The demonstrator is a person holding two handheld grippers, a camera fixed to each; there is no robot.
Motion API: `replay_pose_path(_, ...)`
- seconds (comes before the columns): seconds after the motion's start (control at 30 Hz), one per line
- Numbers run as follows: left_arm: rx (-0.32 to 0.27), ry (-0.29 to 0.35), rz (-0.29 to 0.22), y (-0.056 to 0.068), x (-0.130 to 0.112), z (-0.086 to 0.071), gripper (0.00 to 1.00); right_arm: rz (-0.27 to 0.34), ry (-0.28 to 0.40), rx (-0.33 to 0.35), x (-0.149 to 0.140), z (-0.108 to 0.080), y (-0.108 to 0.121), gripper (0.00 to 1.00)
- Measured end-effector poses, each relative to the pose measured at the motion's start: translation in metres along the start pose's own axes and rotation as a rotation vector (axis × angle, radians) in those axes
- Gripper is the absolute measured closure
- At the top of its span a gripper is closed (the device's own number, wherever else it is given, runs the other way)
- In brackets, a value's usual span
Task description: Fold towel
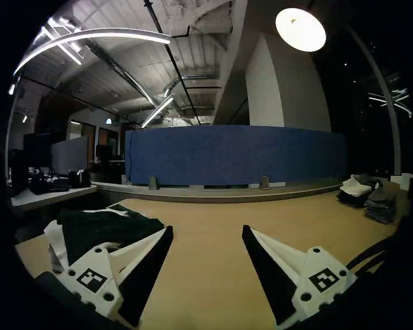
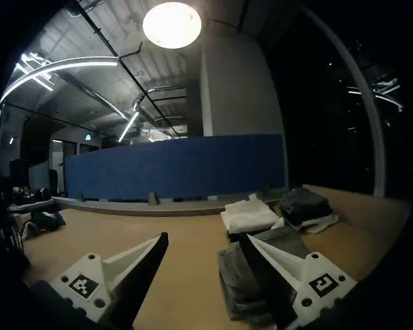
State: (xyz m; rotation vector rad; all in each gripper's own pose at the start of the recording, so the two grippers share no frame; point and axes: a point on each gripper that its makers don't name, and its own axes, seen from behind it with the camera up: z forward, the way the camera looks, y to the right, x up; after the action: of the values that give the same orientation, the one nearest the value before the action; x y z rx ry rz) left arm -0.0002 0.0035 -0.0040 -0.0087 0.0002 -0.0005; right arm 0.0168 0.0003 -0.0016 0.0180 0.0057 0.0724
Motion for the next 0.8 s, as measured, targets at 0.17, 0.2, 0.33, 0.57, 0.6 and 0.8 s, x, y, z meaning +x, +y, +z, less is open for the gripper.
replay_pose_path(0.17,0.0,0.0,0.0,0.0,0.0,0.0,0.07,-0.013,-0.002,0.008,-0.005,0.002,-0.004,0.0)
replay_pose_path(0.2,0.0,0.0,0.0,0.0,0.0,0.0,0.07,-0.018,-0.001,0.008,-0.006,0.003,-0.004,0.0)
replay_pose_path(0.33,0.0,0.0,0.0,0.0,0.0,0.0,0.07,-0.035,0.003,0.002,-0.008,0.002,-0.004,0.0)
replay_pose_path(0.57,0.0,0.0,0.0,0.0,0.0,0.0,0.07,-0.053,-0.001,-0.001,-0.017,0.001,-0.007,0.0)
replay_pose_path(0.6,0.0,0.0,0.0,0.0,0.0,0.0,0.07,-0.057,-0.003,-0.001,-0.018,0.001,-0.008,0.0)
replay_pose_path(0.8,0.0,0.0,0.0,0.0,0.0,0.0,0.07,-0.08,-0.005,0.0,-0.02,0.003,-0.012,0.0)
